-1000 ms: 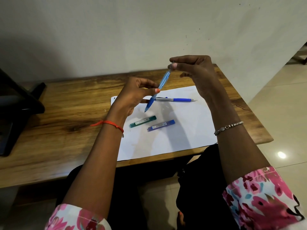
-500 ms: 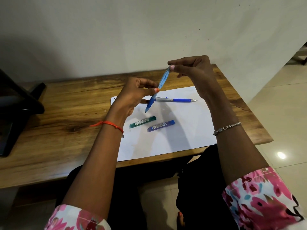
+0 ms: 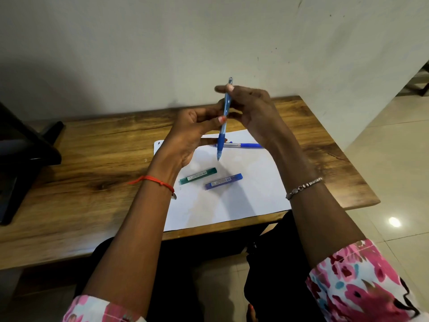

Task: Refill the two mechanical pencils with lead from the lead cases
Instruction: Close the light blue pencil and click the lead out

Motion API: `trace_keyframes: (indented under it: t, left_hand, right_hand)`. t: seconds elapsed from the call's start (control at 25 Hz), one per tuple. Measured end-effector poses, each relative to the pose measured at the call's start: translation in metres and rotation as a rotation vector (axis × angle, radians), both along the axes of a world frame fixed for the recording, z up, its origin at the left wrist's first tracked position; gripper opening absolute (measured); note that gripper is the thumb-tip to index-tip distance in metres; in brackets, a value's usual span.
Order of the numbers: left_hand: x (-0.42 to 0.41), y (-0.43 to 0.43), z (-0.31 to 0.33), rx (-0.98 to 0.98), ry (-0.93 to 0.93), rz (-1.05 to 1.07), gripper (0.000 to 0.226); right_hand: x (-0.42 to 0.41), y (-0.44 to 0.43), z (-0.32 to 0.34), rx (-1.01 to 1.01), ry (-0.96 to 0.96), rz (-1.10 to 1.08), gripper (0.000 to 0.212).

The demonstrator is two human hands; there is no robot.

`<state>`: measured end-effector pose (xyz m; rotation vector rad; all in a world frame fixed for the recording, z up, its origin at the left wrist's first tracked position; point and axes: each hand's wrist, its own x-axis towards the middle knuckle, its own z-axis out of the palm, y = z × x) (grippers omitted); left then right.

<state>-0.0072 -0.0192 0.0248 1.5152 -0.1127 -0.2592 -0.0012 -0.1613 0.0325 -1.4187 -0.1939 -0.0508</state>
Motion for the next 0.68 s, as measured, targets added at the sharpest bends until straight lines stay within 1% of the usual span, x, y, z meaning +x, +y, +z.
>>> trace_keyframes:
  t: [0.04, 0.08, 0.16, 0.24, 0.32, 0.4, 0.52, 0.68]
  left_hand:
    - [0.000, 0.001, 0.000, -0.030, 0.014, 0.004, 0.014]
    - [0.000, 0.001, -0.001, -0.066, 0.043, 0.002, 0.011]
    - [0.000, 0.003, -0.003, -0.112, 0.127, -0.036, 0.014]
    - [0.000, 0.003, -0.006, -0.053, 0.224, -0.074, 0.021]
    - [-0.001, 0.005, -0.010, 0.068, 0.288, -0.117, 0.021]
    - [-0.003, 0.006, -0.011, 0.134, 0.316, -0.170, 0.017]
    - [-0.004, 0.008, -0.009, 0.126, 0.346, -0.206, 0.014]
    - [-0.006, 0.010, -0.006, 0.048, 0.391, -0.229, 0.012]
  right_hand:
    - [-0.001, 0.006, 0.001, 0.023, 0.022, 0.017, 0.024]
    - [-0.001, 0.010, 0.003, 0.094, 0.047, 0.036, 0.028]
    - [-0.001, 0.013, 0.008, 0.359, 0.122, 0.083, 0.034]
    - [0.001, 0.010, 0.010, 0.563, 0.187, 0.107, 0.045]
    - [0.001, 0.005, 0.009, 0.632, 0.215, 0.089, 0.057]
    - [0.000, -0.001, 0.009, 0.659, 0.214, 0.067, 0.061]
    - [-0.002, -0.005, 0.014, 0.747, 0.204, 0.008, 0.058]
    - [-0.004, -0.007, 0.017, 0.810, 0.163, -0.047, 0.054]
